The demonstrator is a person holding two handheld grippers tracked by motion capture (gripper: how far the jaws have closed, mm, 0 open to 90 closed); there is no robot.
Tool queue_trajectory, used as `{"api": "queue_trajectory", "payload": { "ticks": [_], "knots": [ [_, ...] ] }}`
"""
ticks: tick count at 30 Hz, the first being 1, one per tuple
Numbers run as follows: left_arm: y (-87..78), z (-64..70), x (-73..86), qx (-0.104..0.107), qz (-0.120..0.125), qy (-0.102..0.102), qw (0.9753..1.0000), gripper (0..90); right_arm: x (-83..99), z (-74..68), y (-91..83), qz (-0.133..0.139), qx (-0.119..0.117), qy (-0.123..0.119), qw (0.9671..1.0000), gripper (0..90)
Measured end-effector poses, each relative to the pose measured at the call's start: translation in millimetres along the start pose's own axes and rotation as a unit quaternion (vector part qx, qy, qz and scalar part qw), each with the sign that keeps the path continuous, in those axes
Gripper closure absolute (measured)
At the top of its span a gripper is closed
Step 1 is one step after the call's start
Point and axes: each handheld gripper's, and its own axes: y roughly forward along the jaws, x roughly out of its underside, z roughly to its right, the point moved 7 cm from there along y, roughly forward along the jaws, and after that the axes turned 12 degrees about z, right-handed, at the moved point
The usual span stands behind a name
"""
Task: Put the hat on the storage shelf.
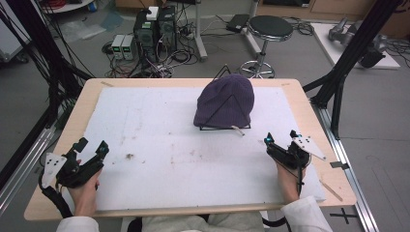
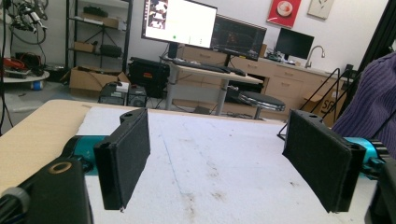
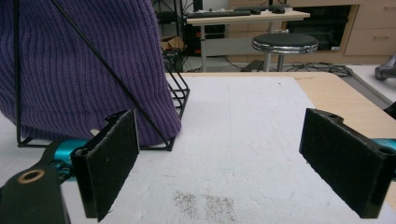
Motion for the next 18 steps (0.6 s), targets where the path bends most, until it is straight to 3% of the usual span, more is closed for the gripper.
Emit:
{"api": "queue_trajectory", "payload": {
  "ticks": [18],
  "knots": [
    [-0.5,0.6,2.6,0.001,-0.003,-0.005,1.0,23.2,2.2,0.1,-1.0,-0.009,-0.003,-0.004,0.9999,11.2]
  ]
}}
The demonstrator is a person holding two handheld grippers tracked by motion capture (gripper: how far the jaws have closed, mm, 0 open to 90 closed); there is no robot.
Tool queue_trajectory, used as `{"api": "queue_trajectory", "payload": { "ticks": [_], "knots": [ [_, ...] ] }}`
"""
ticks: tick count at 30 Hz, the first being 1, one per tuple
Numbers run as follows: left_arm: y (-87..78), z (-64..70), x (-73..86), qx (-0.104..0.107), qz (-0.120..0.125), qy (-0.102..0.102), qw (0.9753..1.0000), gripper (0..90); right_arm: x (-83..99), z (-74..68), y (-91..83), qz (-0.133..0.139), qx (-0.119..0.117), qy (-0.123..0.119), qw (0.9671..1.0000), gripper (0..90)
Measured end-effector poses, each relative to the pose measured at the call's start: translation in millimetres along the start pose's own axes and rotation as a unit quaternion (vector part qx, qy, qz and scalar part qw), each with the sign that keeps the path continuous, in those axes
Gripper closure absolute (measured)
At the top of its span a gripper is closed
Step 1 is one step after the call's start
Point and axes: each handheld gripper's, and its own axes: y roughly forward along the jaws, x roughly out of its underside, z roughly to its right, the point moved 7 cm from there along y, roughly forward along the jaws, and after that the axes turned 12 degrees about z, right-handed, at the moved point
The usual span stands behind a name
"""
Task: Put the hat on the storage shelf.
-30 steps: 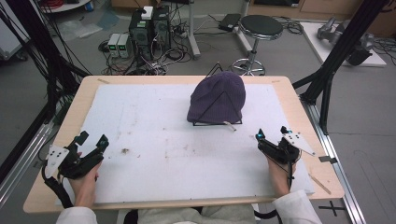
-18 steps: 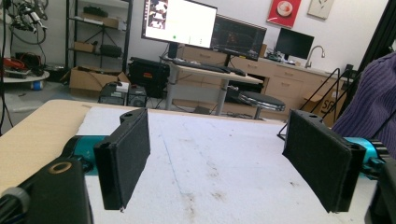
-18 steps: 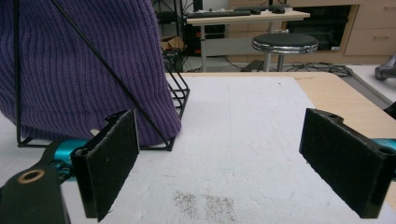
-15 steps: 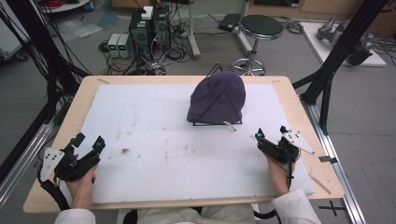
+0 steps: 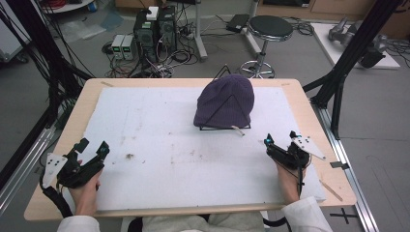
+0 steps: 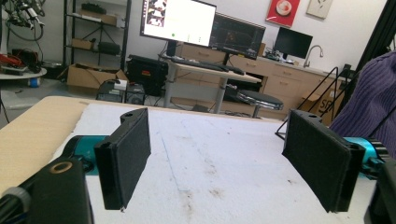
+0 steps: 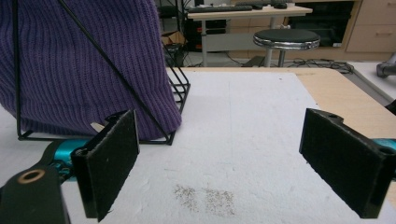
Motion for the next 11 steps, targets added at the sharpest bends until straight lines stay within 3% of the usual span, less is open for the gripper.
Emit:
{"api": "queue_trajectory", "payload": {
  "ticks": [11],
  "knots": [
    [-0.8,0.2,0.6,0.003,-0.001,-0.002,1.0,23.2,-0.1,-0.4,-0.1,0.0,-0.001,0.0,1.0,11.2]
  ]
}}
